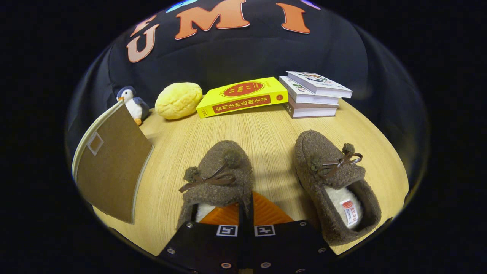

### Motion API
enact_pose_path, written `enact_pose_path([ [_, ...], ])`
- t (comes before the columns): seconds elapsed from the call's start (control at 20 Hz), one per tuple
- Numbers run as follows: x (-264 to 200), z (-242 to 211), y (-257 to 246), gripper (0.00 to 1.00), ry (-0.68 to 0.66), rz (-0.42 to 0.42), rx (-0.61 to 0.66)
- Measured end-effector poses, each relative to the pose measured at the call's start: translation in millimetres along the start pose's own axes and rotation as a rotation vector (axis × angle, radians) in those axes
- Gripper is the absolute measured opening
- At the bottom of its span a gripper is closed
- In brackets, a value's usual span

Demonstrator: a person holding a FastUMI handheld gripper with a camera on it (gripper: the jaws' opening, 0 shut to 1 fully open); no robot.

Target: Open the storage box then place both shoes into the box .Put the left shoe in first, then the right shoe, with the right side of both shoes facing outward in a uniform manner.

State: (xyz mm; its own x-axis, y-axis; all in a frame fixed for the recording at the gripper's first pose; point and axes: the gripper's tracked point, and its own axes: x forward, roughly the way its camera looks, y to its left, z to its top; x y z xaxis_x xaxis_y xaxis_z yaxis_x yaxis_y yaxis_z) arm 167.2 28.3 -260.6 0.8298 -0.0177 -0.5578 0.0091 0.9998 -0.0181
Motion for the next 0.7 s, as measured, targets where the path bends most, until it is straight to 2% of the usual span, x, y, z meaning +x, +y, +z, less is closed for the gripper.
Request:
enact_pose_path([
  [0.3,-36.5,40.3,12.5,0.01,-0.051,0.042,0.004],
  [0.45,-57.2,70.0,20.5,0.01,-0.114,0.021,0.003],
  [0.7,-98.8,114.0,58.3,0.01,-0.179,-0.015,0.073],
])
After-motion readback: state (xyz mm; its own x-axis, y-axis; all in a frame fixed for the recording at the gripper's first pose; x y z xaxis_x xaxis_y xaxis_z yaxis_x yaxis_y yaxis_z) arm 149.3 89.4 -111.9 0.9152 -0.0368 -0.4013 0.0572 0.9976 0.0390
